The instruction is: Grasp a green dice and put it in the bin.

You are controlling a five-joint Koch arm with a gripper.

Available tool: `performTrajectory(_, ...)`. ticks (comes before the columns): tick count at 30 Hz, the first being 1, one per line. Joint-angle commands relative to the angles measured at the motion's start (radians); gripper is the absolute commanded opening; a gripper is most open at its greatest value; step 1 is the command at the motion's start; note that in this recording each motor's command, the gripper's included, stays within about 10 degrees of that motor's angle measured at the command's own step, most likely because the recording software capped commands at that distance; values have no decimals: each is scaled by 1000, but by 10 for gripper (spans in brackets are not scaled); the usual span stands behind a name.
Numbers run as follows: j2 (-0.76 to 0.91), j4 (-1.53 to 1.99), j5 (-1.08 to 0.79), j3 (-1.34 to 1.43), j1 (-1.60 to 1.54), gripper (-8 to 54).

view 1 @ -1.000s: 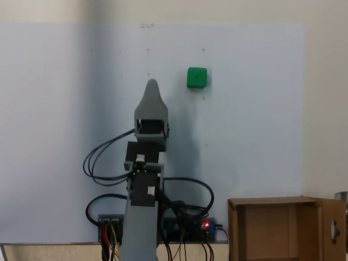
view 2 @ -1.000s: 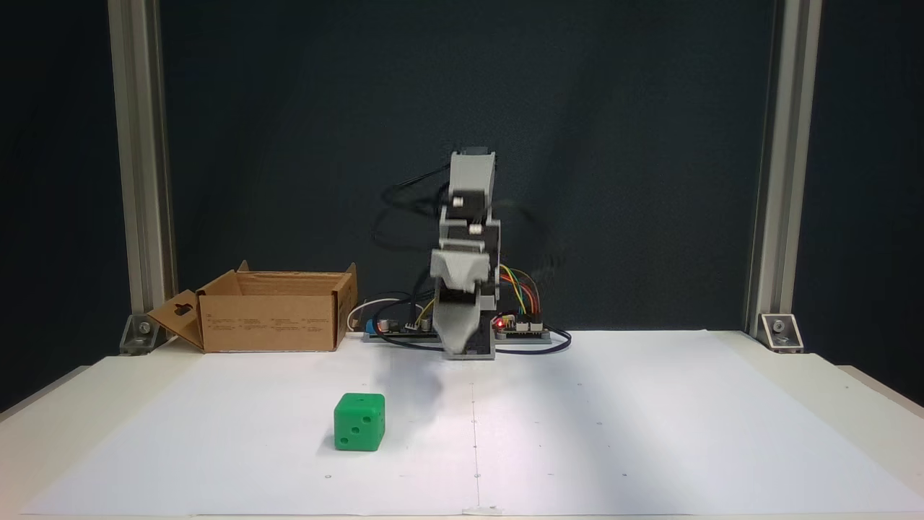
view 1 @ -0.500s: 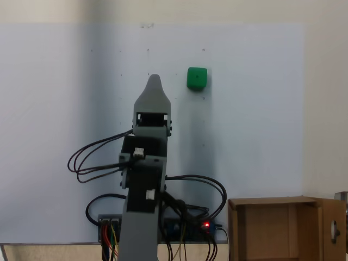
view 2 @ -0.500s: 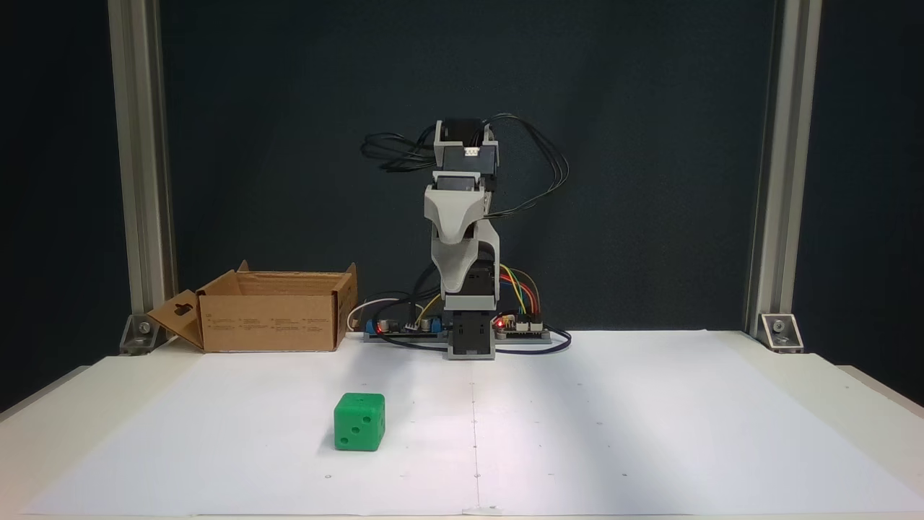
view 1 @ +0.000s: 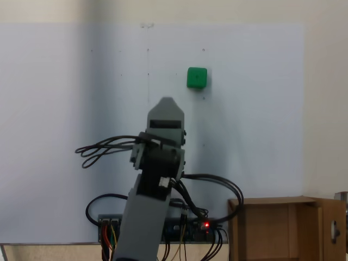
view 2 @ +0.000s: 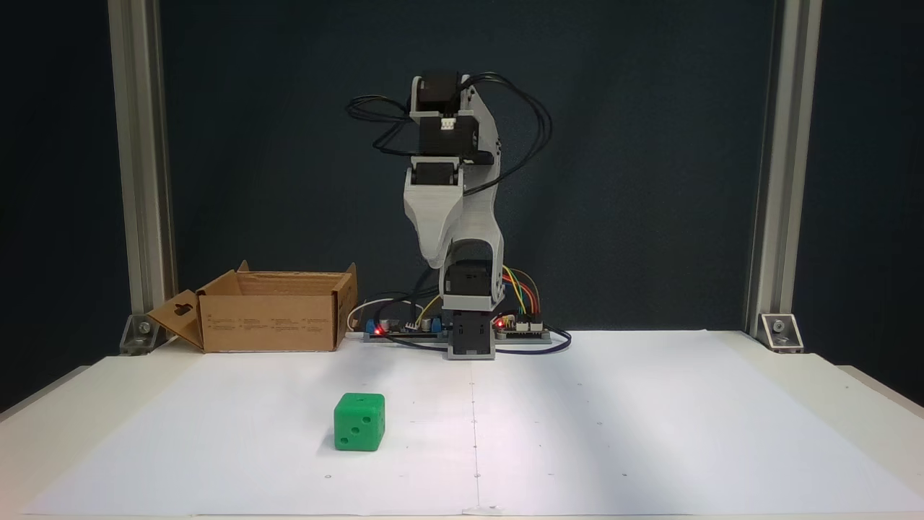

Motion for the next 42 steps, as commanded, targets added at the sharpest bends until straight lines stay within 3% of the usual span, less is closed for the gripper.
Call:
performTrajectory(1, -21, 118, -91, -109, 20, 436)
performTrajectory(13, -169, 112, -170, -230, 160, 446)
performTrajectory(18, -256, 58, -74, -272, 155, 449)
performTrajectory(36, -517, 31, -67, -497, 117, 432)
performTrajectory(42, -581, 2, 11, -515, 127, 432)
